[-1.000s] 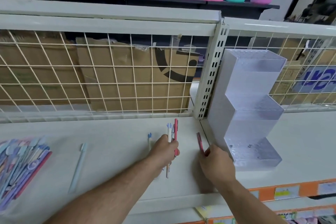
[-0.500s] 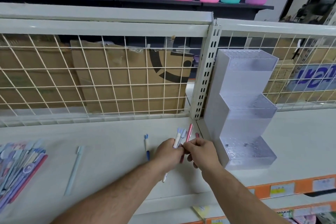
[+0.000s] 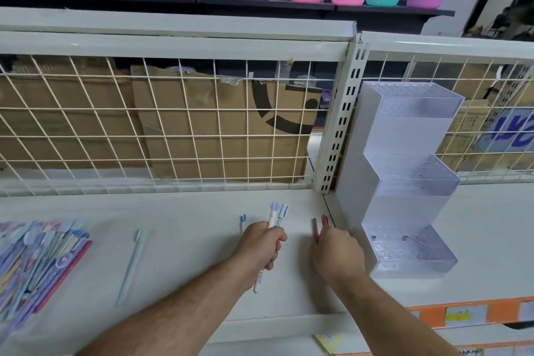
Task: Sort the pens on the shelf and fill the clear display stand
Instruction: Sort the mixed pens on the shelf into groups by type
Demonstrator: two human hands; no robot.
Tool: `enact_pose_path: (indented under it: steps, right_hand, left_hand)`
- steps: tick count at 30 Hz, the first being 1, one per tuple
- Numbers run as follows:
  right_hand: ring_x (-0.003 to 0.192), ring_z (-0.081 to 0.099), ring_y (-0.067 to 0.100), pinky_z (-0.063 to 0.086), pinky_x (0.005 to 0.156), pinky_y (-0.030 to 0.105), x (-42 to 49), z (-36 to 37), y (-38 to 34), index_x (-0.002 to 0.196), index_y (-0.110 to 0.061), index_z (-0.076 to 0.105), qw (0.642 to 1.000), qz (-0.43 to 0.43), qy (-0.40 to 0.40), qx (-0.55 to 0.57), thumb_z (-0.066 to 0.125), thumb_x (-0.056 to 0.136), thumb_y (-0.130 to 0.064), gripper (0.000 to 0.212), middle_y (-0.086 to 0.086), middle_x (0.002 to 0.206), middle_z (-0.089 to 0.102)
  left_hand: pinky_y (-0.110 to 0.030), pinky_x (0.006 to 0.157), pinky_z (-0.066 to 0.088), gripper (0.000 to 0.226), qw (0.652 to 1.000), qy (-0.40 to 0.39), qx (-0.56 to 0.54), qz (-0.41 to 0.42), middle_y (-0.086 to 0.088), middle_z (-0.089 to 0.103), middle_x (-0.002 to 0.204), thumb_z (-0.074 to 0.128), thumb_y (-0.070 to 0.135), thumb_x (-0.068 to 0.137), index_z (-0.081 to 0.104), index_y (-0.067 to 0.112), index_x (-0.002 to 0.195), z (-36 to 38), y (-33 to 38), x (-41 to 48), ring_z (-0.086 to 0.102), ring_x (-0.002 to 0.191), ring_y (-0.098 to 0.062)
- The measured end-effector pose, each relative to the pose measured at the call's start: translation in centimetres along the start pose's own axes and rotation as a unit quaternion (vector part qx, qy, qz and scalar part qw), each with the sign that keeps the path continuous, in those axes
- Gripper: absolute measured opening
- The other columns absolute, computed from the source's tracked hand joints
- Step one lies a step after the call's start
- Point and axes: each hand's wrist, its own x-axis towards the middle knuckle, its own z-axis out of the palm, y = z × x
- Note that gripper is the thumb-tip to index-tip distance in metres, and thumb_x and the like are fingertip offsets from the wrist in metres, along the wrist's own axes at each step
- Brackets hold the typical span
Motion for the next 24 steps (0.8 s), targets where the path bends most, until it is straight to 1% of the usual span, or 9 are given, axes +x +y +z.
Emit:
enact_pose_path:
  steps: [3,5,8,10,11,15,18,21,24]
  right_hand:
    - [0.100,0.070,0.029,0.052,0.071,0.033,-0.1,0.0,-0.2,0.141,-0.022,0.053,0.999,-0.029,0.006,-0.016,0.041,0.100,-0.021,0.042,0.006,0.133,0.065]
    - [0.101,0.069,0.030,0.049,0.068,0.032,-0.5,-0.3,-0.5,0.131,-0.020,0.058,0.999,-0.039,0.015,-0.003,0.042,0.100,-0.024,0.035,0.005,0.135,0.064]
    - [0.096,0.067,0.027,0.051,0.069,0.031,-1.3,-0.5,-1.6,0.090,-0.017,0.060,0.992,-0.071,0.032,0.096,0.052,0.096,-0.025,0.013,0.003,0.097,0.067]
    - [0.086,0.066,0.019,0.050,0.088,0.025,-2.1,-0.9,-2.8,0.074,-0.018,0.058,0.975,-0.084,0.009,0.207,0.062,0.092,-0.022,0.018,-0.004,0.075,0.064]
    - [0.075,0.064,0.015,0.047,0.088,0.018,-2.6,-1.2,-3.5,0.071,-0.017,0.060,0.962,-0.079,-0.018,0.262,0.065,0.089,-0.021,0.019,-0.006,0.067,0.063]
    - [0.054,0.062,0.013,0.041,0.046,0.017,-4.7,-2.0,-6.4,0.075,-0.010,0.064,0.888,-0.042,-0.150,0.433,0.067,0.087,-0.018,0.015,0.005,0.072,0.071]
    - [0.053,0.066,0.016,0.041,0.042,0.016,-6.0,-2.1,-8.4,0.077,-0.008,0.063,0.866,-0.055,-0.174,0.465,0.064,0.093,-0.014,0.017,0.005,0.074,0.075]
    - [0.053,0.066,0.017,0.041,0.042,0.022,-7.1,-1.8,-10.5,0.081,-0.001,0.063,0.870,-0.052,-0.170,0.459,0.061,0.095,-0.011,0.018,0.007,0.072,0.074]
    - [0.052,0.064,0.016,0.040,0.043,0.022,-8.2,-1.0,-13.1,0.081,0.000,0.063,0.876,-0.039,-0.174,0.448,0.060,0.093,-0.012,0.018,0.007,0.071,0.074]
  left_hand:
    - [-0.022,0.043,0.030,0.009,1.000,-0.001,-0.010,-0.004,0.000,0.048,0.061,0.054,0.009,0.089,0.060,0.009,0.084,-0.4,0.1,-0.1,0.040,0.049,-0.014]
    - [-0.021,0.043,0.031,0.009,1.000,0.002,-0.015,-0.004,0.000,0.049,0.060,0.055,0.010,0.088,0.061,0.009,0.082,-0.6,0.2,-0.3,0.040,0.048,-0.014]
    - [-0.024,0.050,0.033,0.015,1.000,0.028,0.000,0.013,0.001,0.050,0.064,0.061,0.015,0.083,0.066,0.018,0.068,-0.9,0.2,-0.6,0.042,0.054,-0.016]
    - [-0.027,0.057,0.035,0.020,0.997,0.067,0.021,0.028,0.006,0.052,0.065,0.067,0.021,0.078,0.067,0.023,0.058,-1.2,0.2,-0.8,0.046,0.062,-0.017]
    - [-0.028,0.060,0.037,0.018,0.996,0.080,0.024,0.032,0.008,0.053,0.064,0.069,0.024,0.078,0.069,0.024,0.059,-1.5,0.3,-1.0,0.050,0.067,-0.017]
    - [-0.032,0.063,0.046,0.017,0.997,0.039,-0.036,0.049,0.000,0.060,0.065,0.069,0.027,0.075,0.070,0.009,0.074,-2.7,0.4,-2.2,0.057,0.066,-0.021]
    - [-0.035,0.054,0.047,0.021,0.995,0.021,-0.085,0.053,-0.017,0.058,0.069,0.066,0.016,0.079,0.062,-0.005,0.081,-4.2,0.1,-3.1,0.055,0.058,-0.029]
    - [-0.038,0.057,0.049,0.012,0.996,0.022,-0.074,0.047,-0.012,0.060,0.066,0.066,0.020,0.082,0.067,0.010,0.075,-6.3,-0.3,-3.7,0.057,0.057,-0.029]
    - [-0.026,0.054,0.041,0.011,0.997,0.038,-0.057,0.047,-0.004,0.059,0.059,0.063,0.022,0.085,0.066,0.013,0.080,-9.3,-1.0,-4.4,0.056,0.051,-0.020]
